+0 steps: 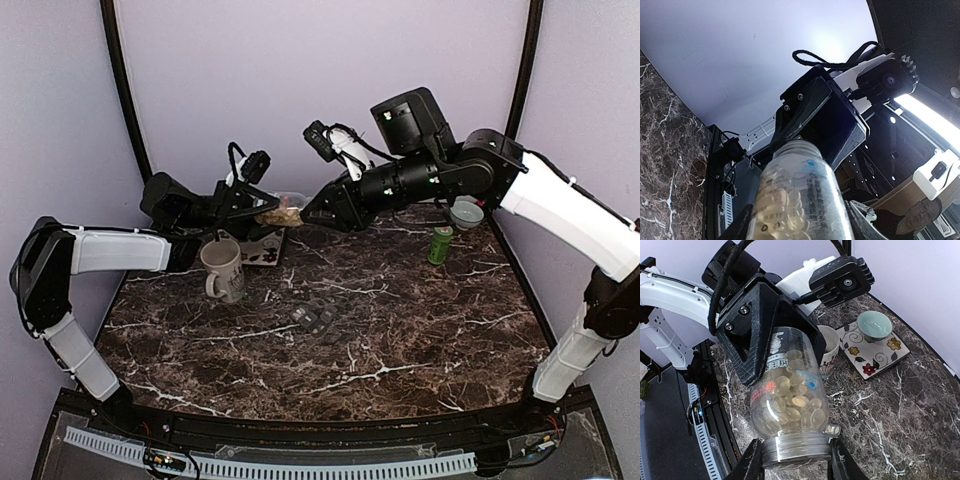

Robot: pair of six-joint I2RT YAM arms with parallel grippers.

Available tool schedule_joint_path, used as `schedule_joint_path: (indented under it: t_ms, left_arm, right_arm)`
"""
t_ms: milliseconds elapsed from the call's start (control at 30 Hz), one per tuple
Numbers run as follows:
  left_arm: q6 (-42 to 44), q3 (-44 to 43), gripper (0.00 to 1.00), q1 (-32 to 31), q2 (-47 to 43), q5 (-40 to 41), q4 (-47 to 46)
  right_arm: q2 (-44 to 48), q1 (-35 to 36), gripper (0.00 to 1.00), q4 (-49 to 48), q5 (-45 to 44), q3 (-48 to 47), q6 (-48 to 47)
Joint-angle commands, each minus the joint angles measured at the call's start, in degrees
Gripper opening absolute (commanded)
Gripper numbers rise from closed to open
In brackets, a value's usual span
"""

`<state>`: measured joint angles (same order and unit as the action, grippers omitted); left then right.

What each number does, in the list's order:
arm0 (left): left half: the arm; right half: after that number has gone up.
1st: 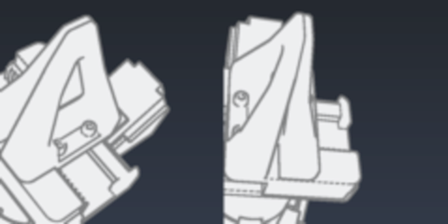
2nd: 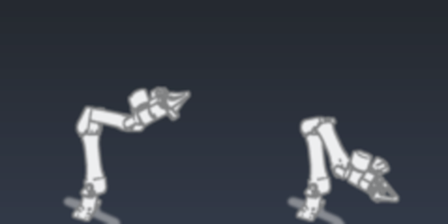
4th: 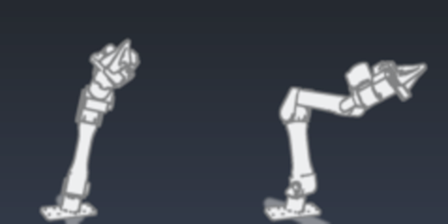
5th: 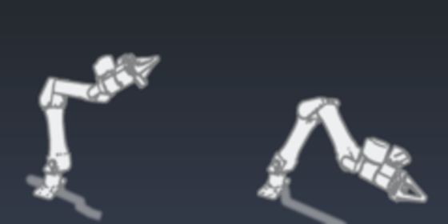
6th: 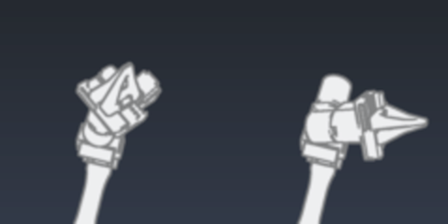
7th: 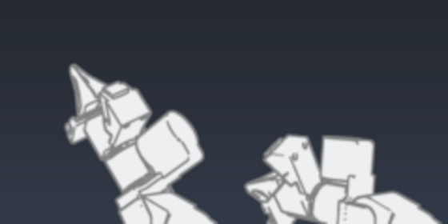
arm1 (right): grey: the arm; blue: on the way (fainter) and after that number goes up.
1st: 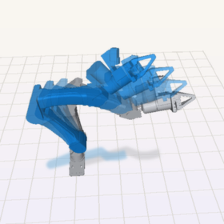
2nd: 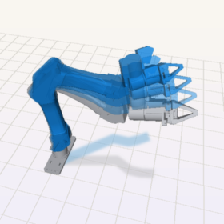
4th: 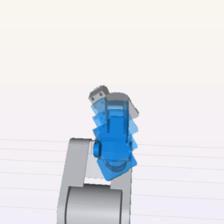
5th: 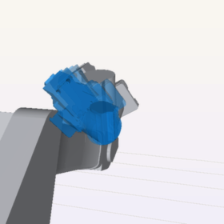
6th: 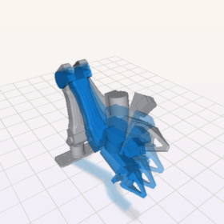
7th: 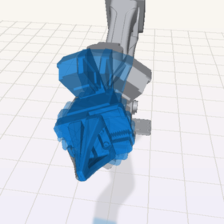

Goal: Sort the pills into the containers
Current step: Screw the lid of the pill bottle onto the pill bottle.

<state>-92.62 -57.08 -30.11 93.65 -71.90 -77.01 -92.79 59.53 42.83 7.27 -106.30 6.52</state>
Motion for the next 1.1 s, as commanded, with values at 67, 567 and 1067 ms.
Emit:
schedule_joint_path:
  t_ms: [67, 567, 1067]
  left_arm:
    - [-0.49, -2.28, 0.00, -0.39, -0.89, 0.32, -5.72]
    - [23.35, -6.12, 0.00, -1.54, -7.68, 1.93, 16.12]
    - [46.55, -6.64, 0.00, -2.58, -15.98, 6.51, 40.68]
  right_arm:
    - [-1.30, -1.86, 0.10, -2.34, 6.33, -1.54, 5.21]
    - [-5.91, -9.55, 0.09, -13.21, 30.13, 1.67, 42.14]
    - [-4.08, -10.20, 0.16, -41.35, 39.14, 16.71, 71.53]
